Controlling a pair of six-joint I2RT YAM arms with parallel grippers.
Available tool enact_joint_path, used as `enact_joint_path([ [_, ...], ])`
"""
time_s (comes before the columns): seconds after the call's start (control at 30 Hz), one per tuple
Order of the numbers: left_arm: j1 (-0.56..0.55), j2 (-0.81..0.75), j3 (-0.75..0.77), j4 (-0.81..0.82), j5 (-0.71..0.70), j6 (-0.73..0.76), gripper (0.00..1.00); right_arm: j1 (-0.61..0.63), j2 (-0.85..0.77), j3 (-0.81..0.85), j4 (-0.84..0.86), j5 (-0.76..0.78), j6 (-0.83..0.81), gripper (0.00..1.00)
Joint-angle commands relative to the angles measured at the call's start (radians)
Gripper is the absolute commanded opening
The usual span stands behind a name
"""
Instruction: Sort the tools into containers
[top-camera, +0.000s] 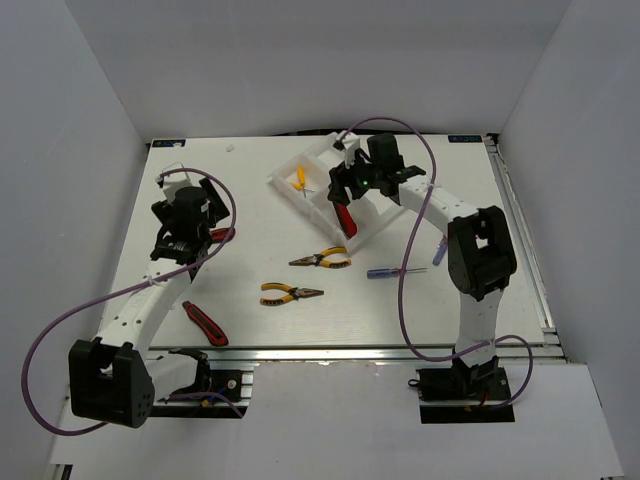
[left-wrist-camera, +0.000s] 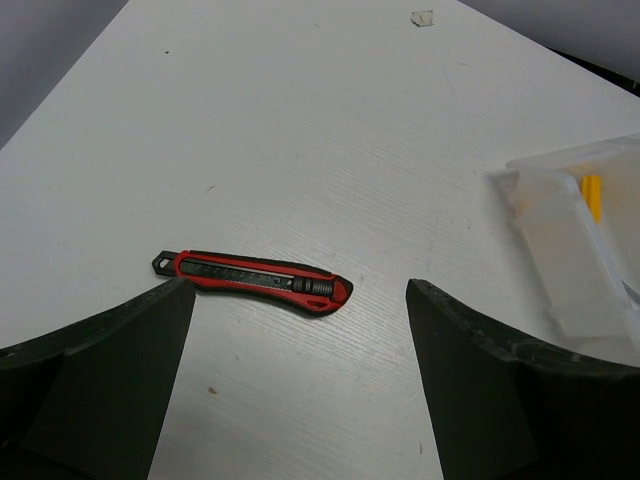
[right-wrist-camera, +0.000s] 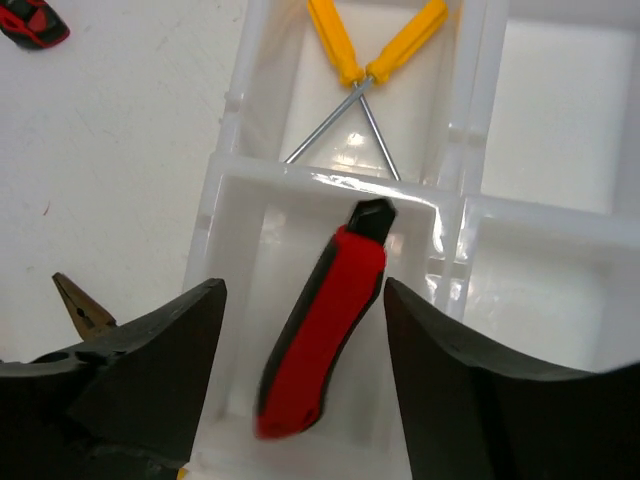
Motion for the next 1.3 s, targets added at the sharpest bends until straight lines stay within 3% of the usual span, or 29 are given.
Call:
enact_joint_path([
  [0.0, -0.003, -0.01, -0.01, 0.001, 0.003, -0.002, 0.98, 0.002, -0.006, 0.06, -0.005, -0.033, -0.009, 0.73],
  [0.13, -0.002, -0.013, -0.016, 0.012, 0.007, -0.026, 0.9, 0.0, -0.081, 0.064, -0.056, -0.064, -0.026, 0.8],
  [0.2, 0.0, -0.015, -0.024, 0.013, 0.009, -0.041, 0.7, -0.015, -0.128, 0.066, -0.102, -0.178, -0.046, 0.84],
  [0.23, 0.006, -0.016, -0.027, 0.016, 0.01, -0.067, 0.58, -0.026, -0.186, 0.063, -0.157, -0.237, -0.059, 0.87],
  [0.27, 0.011, -0.012, -0.03, 0.021, 0.015, -0.081, 0.27, -0.038, -0.222, 0.057, -0.18, -0.378, -0.066, 0.89],
  [0.33, 0.035, 0.0, -0.03, 0.012, 0.044, -0.145, 0.0, -0.084, -0.334, -0.012, -0.206, -0.548, -0.066, 0.89],
  [0.37, 0.049, 0.01, -0.03, 0.012, 0.066, -0.172, 0.0, -0.107, -0.378, -0.053, -0.205, -0.694, -0.063, 0.88],
  [0.43, 0.096, 0.066, -0.025, 0.015, 0.182, -0.281, 0.0, -0.113, -0.54, -0.243, -0.209, -0.807, -0.07, 0.79],
  [0.47, 0.097, 0.066, -0.025, 0.015, 0.182, -0.282, 0.0, -0.112, -0.541, -0.244, -0.209, -0.823, -0.073, 0.79],
  [0.57, 0.146, 0.16, 0.008, -0.034, 0.236, -0.4, 0.36, -0.113, -0.674, -0.394, -0.214, -0.84, -0.061, 0.73],
  [0.6, 0.159, 0.215, 0.021, -0.066, 0.25, -0.423, 0.6, -0.113, -0.726, -0.416, -0.217, -0.834, -0.06, 0.74],
  [0.67, 0.181, 0.267, 0.086, -0.111, 0.247, -0.485, 0.78, -0.113, -0.776, -0.477, -0.213, -0.8, -0.063, 0.77],
  [0.7, 0.182, 0.292, 0.114, -0.164, 0.227, -0.503, 0.93, -0.113, -0.817, -0.503, -0.187, -0.788, -0.041, 0.8],
  [0.73, 0.184, 0.333, 0.167, -0.213, 0.178, -0.561, 0.97, -0.113, -0.849, -0.555, -0.13, -0.76, -0.017, 0.82],
  [0.83, 0.186, 0.471, 0.327, -0.382, 0.083, -0.685, 0.98, -0.113, -0.842, -0.572, -0.191, -0.749, -0.081, 0.85],
  [0.93, 0.184, 0.65, 0.482, -0.56, 0.064, -0.855, 0.92, -0.113, -0.791, -0.512, -0.331, -0.754, -0.202, 0.85],
  [1.27, 0.186, 0.795, 0.565, -0.59, 0.069, -0.937, 0.83, -0.113, -0.773, -0.497, -0.38, -0.794, -0.234, 0.85],
])
